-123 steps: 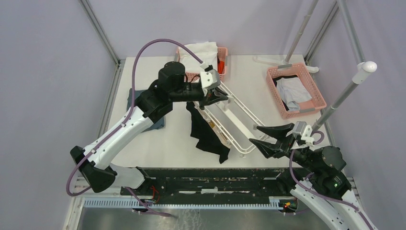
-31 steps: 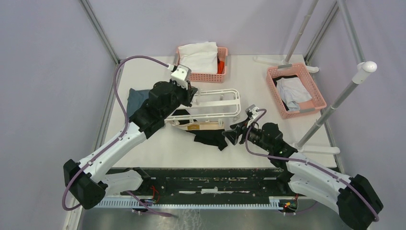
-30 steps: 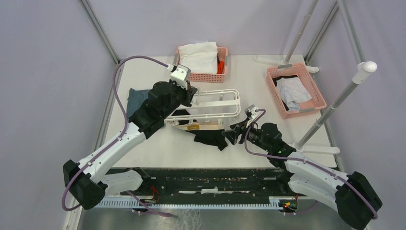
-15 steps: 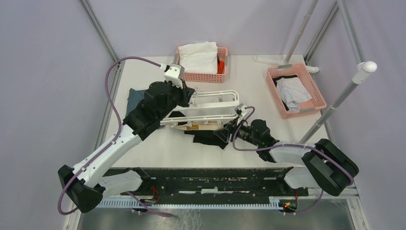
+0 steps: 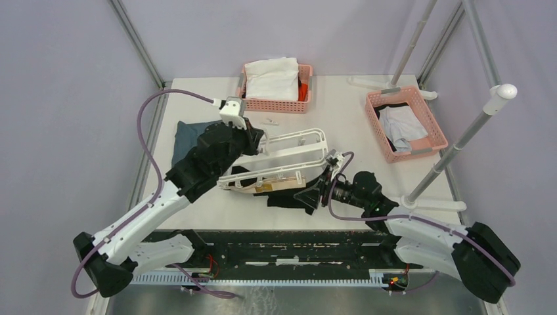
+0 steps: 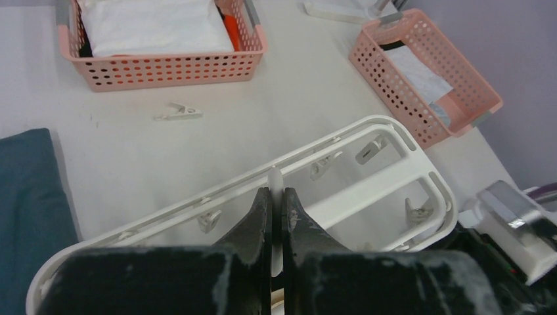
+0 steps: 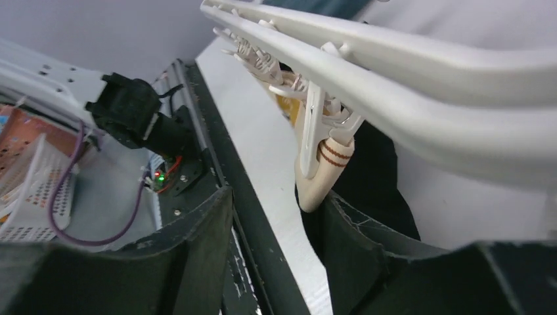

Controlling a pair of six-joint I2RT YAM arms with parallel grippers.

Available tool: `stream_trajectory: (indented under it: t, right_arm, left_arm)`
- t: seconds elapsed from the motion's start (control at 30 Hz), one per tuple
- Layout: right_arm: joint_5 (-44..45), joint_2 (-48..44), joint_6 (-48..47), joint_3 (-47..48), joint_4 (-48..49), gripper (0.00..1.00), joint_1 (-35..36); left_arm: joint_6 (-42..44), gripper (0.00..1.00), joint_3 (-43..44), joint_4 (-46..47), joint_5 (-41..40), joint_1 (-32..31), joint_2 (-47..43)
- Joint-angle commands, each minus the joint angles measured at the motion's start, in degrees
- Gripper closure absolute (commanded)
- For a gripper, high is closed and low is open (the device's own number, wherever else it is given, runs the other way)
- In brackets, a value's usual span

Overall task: Clip the underwear to the hanger
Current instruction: Place the hanger at the center of the board.

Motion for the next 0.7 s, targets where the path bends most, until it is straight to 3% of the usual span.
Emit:
stream_trajectory:
  t: [0.0,0.2,0.5,0.67]
  right_arm:
    - [9.9,-9.0,-2.7,-2.3,-15.3,0.40,0.2]
    - [31.6,-20.9,-5.2,-2.3,-34.2,0.33,0.0]
    - [34.8,-19.3,-6.3,-0.2,-38.2,0.33,0.0]
    - [32.6,-13.8,-6.7,3.2,-38.6,0.32,-0.7]
  left_arm:
    - [-3.1,0.97,-4.4,12.9,-2.6,-0.3,4.2]
    - [1.9,0.97,-9.7,27.5,-1.9,-0.3,12.6]
    - [6.2,0.96,-9.0,34.6,-2.8,0.5,20.4]
    - [6.6,0.56,-7.4,32.6,-2.0,1.7,23.7]
